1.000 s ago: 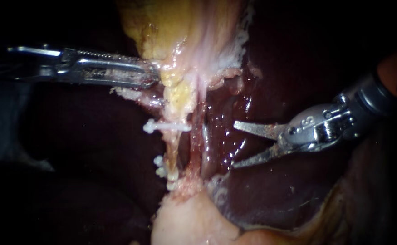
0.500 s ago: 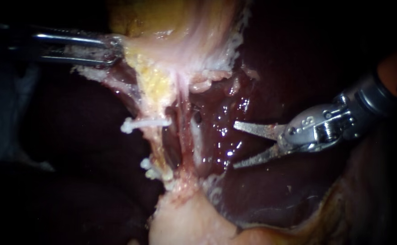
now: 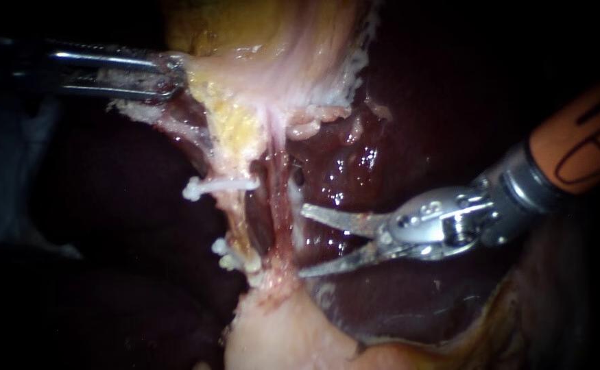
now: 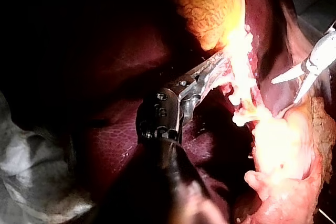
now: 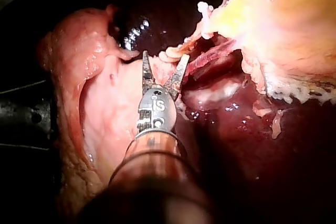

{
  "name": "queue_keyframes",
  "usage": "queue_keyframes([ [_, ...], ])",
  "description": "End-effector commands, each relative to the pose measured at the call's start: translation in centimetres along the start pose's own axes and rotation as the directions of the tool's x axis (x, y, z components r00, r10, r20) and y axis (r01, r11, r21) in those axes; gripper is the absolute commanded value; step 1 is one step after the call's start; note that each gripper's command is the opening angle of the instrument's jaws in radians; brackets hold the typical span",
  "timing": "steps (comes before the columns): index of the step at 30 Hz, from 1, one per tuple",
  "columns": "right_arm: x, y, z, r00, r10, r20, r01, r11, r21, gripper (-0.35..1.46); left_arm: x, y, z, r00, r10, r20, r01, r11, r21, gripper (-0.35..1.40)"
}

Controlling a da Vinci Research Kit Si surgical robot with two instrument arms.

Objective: Go to the cutting position left tube

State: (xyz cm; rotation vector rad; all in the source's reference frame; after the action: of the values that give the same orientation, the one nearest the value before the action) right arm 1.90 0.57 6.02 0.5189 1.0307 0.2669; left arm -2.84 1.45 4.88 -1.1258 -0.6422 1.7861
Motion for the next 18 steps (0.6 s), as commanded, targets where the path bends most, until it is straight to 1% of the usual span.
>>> queue_keyframes([
  [1,-0.01,0.0,0.04,1.0,0.0,0.0,0.0,1.0,0.008,1.45,0.0,0.01,0.0,1.0,0.0,0.0,0.0,1.0,0.001,-0.35],
  [5,-0.1,0.06,0.22,1.0,0.021,0.001,-0.022,0.999,0.024,1.45,0.0,0.02,0.01,1.0,-0.001,-0.001,0.001,1.0,0.002,-0.35],
  [11,-0.26,0.25,0.37,0.999,0.036,0.001,-0.036,0.999,0.028,1.45,0.0,0.03,0.01,1.0,-0.007,-0.003,0.007,1.0,0.005,-0.35],
  [16,-0.31,0.41,0.39,0.999,0.048,0.002,-0.048,0.998,0.027,1.45,0.0,0.04,0.02,1.0,-0.007,-0.003,0.007,1.0,0.006,-0.35],
  [18,-0.32,0.44,0.41,0.999,0.048,0.002,-0.048,0.998,0.027,1.45,0.0,0.04,0.02,1.0,-0.007,-0.003,0.007,1.0,0.006,-0.35],
])
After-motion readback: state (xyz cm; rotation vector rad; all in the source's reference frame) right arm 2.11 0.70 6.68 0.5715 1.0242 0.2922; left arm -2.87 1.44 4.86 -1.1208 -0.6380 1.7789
